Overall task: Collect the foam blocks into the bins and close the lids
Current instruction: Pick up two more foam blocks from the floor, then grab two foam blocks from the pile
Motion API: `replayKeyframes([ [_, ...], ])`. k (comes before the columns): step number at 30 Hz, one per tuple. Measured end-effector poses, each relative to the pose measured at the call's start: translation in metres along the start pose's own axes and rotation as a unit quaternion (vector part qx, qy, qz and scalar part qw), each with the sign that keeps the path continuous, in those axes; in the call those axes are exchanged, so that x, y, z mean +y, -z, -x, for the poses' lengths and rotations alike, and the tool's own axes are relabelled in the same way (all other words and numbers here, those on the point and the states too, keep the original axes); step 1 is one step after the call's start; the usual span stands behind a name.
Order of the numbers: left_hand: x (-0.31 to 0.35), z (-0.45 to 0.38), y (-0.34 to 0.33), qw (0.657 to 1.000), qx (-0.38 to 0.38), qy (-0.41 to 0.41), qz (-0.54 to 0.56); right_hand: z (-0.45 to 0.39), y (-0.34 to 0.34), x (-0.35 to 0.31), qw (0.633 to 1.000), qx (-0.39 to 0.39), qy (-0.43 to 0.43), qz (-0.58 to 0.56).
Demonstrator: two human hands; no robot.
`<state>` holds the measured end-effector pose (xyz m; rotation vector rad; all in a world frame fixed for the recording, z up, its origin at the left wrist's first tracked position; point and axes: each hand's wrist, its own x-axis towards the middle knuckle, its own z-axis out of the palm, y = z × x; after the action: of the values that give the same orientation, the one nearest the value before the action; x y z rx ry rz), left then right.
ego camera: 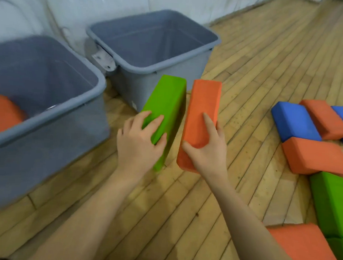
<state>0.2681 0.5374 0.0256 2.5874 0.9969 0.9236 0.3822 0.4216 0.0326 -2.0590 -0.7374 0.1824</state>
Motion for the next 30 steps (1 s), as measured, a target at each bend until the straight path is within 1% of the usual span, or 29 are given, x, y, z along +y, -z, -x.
replayKeyframes([
  [3,-0.022,-0.036,0.057,0.995,0.097,-0.024,0.002,-0.018,-0.014,-0.073,0.997,-0.003,0.072,-0.023],
  [4,-0.023,-0.040,0.065,0.994,0.108,-0.019,0.002,-0.019,-0.015,-0.085,0.996,-0.005,0.083,-0.026],
  [6,-0.059,-0.052,0.128,0.985,0.166,0.003,-0.038,-0.022,-0.045,-0.156,0.988,-0.027,0.146,-0.052],
  [8,-0.076,-0.060,0.143,0.983,0.174,0.016,-0.052,-0.026,-0.059,-0.179,0.985,-0.039,0.154,-0.064],
  [11,-0.130,-0.062,0.181,0.976,0.183,0.071,-0.090,-0.026,-0.112,-0.232,0.971,-0.079,0.209,-0.085],
  [14,-0.182,-0.067,0.194,0.972,0.132,0.153,-0.122,-0.026,-0.164,-0.264,0.957,-0.113,0.251,-0.094],
  [16,-0.209,-0.065,0.197,0.970,0.096,0.170,-0.142,-0.025,-0.187,-0.272,0.957,-0.130,0.250,-0.072],
  [18,-0.225,-0.056,0.202,0.973,0.075,0.169,-0.139,-0.020,-0.201,-0.272,0.958,-0.144,0.243,-0.039],
  [21,-0.232,-0.040,0.210,0.978,0.078,0.138,-0.134,-0.011,-0.207,-0.268,0.959,-0.160,0.235,-0.009],
  [24,-0.228,-0.032,0.217,0.987,0.067,0.101,-0.108,0.003,-0.197,-0.264,0.960,-0.146,0.236,0.047],
  [27,-0.214,-0.034,0.216,0.996,0.024,0.046,-0.066,0.020,-0.171,-0.251,0.969,-0.111,0.204,0.085],
  [30,-0.185,-0.036,0.202,0.999,-0.033,-0.010,-0.031,0.038,-0.133,-0.230,0.973,-0.081,0.171,0.129],
])
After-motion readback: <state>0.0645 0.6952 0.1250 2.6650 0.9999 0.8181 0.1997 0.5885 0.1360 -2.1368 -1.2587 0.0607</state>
